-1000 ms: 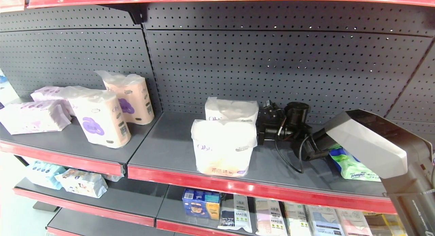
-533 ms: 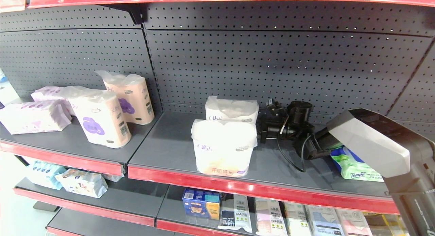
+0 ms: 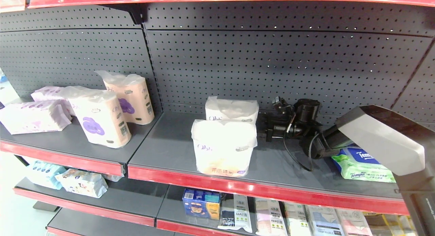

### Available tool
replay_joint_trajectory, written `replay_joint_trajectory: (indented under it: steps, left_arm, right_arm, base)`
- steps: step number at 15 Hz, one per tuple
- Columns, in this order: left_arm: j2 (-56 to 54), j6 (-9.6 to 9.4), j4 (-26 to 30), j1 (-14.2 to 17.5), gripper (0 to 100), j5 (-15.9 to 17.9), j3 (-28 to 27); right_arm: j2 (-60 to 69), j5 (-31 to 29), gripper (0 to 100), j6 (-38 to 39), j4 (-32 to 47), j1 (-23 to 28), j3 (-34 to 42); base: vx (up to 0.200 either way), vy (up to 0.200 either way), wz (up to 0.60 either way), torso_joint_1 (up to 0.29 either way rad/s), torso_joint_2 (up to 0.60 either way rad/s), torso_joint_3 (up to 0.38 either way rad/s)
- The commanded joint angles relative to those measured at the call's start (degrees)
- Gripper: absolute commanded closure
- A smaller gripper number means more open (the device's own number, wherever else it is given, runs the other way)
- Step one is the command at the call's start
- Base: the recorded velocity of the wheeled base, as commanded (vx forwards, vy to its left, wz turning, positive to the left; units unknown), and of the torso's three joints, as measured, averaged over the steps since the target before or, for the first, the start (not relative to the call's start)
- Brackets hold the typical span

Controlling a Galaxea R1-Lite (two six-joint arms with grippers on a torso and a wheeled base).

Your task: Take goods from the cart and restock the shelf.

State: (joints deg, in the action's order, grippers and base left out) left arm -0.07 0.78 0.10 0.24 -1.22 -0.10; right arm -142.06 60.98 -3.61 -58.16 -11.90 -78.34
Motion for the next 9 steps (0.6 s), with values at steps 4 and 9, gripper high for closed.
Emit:
replay_joint_trajectory:
  steps: [4, 9]
  left_arm:
    - [0.07, 0.01, -0.01, 0.02, 0, -0.01, 0.01]
    - [0.07, 0.01, -0.01, 0.02, 0, -0.01, 0.01]
  right_arm:
    - [2.84, 1.16, 0, -2.1, -0.02, 0.74, 4.07]
    - [4.6, 1.16, 0, -2.81, -0.02, 2.49, 6.35]
  base:
    - [0.0, 0.0, 0.0, 0.0, 0.0, 0.0]
    - [0.0, 0.0, 0.0, 0.0, 0.0, 0.0]
